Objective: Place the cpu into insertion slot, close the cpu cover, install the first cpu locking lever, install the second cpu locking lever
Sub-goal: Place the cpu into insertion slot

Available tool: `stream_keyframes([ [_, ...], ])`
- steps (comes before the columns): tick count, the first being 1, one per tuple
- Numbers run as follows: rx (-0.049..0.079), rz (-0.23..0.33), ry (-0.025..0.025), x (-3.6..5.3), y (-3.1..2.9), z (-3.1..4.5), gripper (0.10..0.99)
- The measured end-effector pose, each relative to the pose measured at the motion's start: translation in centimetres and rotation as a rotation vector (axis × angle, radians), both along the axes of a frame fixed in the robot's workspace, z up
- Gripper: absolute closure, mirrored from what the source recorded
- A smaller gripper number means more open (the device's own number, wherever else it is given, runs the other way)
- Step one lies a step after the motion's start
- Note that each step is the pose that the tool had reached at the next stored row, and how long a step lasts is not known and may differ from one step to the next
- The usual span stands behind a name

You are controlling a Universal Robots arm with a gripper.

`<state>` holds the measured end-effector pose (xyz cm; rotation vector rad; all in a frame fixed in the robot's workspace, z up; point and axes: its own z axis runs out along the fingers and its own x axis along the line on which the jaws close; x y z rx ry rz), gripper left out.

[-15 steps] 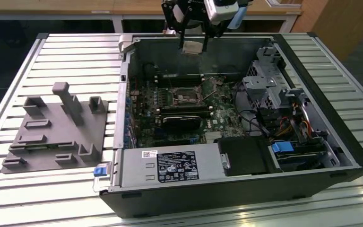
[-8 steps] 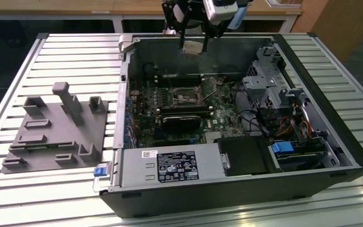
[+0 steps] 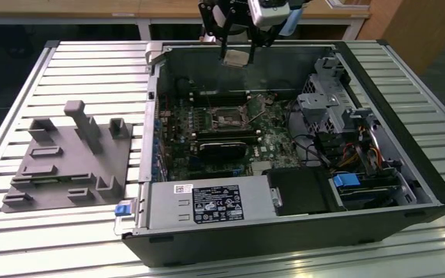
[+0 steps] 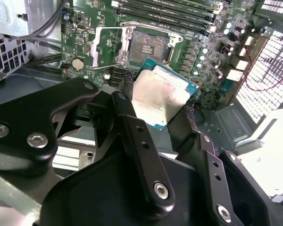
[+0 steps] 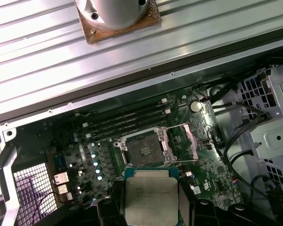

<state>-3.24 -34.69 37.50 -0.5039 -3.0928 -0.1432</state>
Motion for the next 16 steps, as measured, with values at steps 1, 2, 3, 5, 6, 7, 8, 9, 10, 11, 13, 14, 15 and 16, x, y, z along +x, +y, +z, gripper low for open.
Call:
stream_keyframes([
  [1, 0.0, -0.003, 0.0, 0.0, 0.0, 0.0, 0.545],
  [2, 0.0, -0.005, 0.0, 0.0, 0.0, 0.0, 0.545],
  [3, 0.0, -0.008, 0.0, 0.0, 0.0, 0.0, 0.545],
  [5, 0.0, -0.014, 0.0, 0.0, 0.0, 0.0, 0.545],
  [6, 0.0, -0.017, -0.0001, 0.0, 0.0, 0.0, 0.545],
  [7, 0.0, -0.021, 0.0, 0.0, 0.0, 0.0, 0.545],
  [8, 0.0, -0.023, 0.0, 0.0, 0.0, 0.0, 0.545],
  [9, 0.0, -0.026, 0.0, 0.0, 0.0, -0.01, 0.545],
  [10, 0.0, -0.029, 0.0, 0.0, 0.0, 0.0, 0.545],
  [11, 0.0, -0.031, 0.0, 0.0, 0.0, 0.0, 0.545],
  [13, 0.0, -0.037, 0.0, 0.0, 0.0, 0.0, 0.545],
  [14, 0.0, -0.04, 0.0, 0.0, 0.0, 0.0, 0.545],
  [15, 0.0, -0.042, 0.0, 0.0, 0.0, 0.0, 0.545],
  [16, 0.0, -0.045, 0.0, 0.0, 0.0, 0.0, 0.545],
])
